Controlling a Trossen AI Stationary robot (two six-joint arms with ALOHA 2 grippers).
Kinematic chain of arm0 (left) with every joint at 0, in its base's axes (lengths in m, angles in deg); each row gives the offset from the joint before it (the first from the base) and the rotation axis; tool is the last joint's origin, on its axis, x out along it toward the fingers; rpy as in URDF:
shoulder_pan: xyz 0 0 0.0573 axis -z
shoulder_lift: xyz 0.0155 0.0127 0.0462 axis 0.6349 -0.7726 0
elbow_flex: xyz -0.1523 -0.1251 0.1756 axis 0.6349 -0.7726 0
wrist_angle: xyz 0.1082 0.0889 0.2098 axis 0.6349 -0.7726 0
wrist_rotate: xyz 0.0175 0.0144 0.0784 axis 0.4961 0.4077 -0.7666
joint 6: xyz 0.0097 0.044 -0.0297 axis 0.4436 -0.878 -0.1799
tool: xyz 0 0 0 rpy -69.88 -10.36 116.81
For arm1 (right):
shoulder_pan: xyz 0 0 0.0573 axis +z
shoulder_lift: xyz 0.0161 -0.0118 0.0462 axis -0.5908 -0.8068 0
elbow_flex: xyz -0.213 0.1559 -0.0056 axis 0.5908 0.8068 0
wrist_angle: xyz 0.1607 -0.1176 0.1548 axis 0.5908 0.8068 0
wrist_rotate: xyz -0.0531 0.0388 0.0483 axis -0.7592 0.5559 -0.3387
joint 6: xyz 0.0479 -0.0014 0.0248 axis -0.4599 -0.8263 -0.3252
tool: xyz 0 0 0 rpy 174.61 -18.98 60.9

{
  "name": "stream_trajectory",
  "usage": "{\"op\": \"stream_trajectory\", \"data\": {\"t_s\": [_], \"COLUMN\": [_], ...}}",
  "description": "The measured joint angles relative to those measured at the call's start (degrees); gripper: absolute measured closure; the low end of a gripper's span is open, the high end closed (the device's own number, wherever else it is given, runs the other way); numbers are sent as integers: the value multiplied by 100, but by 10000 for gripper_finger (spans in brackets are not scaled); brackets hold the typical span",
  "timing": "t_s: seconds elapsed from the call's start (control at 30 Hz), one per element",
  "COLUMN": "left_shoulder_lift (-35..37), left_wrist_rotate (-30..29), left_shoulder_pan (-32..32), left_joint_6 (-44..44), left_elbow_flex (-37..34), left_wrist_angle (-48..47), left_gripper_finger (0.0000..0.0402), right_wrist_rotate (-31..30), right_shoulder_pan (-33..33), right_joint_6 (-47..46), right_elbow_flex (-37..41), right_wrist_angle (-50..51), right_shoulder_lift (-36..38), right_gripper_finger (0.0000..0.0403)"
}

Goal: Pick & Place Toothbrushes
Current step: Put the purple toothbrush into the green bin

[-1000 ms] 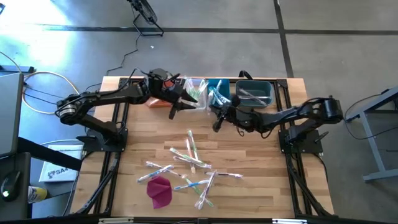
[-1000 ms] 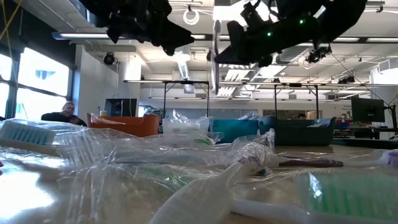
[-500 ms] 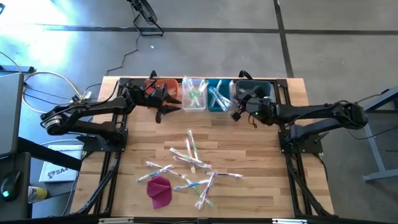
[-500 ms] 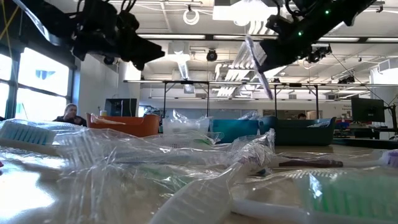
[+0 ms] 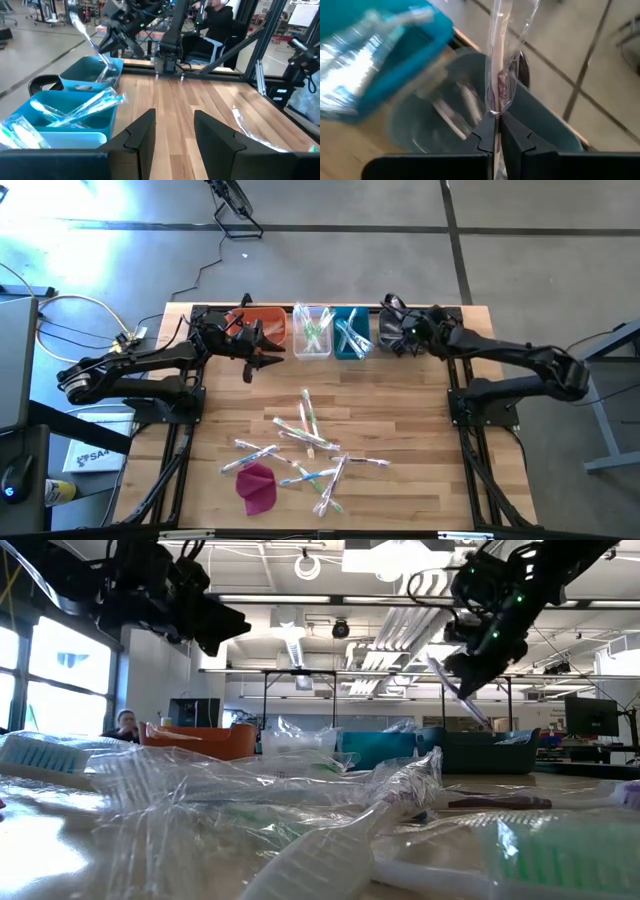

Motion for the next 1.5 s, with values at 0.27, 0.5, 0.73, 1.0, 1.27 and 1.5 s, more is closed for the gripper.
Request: {"op": "stream_trajectory", "data": {"t_s": [0.27,0.5,0.73,1.0,1.27,1.5], "left_shoulder_lift": [0,0,0,-2,-2,-2], "left_wrist_rotate": [0,0,0,-1,-2,-2], "left_shoulder_pan": [0,2,2,2,2,2], "left_joint_6": [2,4,4,4,4,4], "left_elbow_flex": [0,0,0,0,0,0], "left_wrist_angle": [-33,-104,-117,-117,-129,-308], "left_gripper_finger": [270,270,270,270,270,270], "right_wrist_rotate": [73,96,50,-50,85,488], "right_shoulder_pan": [-522,-611,-625,-625,-454,37], "right_joint_6": [153,153,153,235,204,83], "right_elbow_flex": [0,0,0,0,0,0], "right_wrist_angle": [285,495,439,255,217,106], "right_shoulder_lift": [-63,-486,-874,-874,-791,-341], "right_gripper_finger": [399,399,385,316,270,283]}}
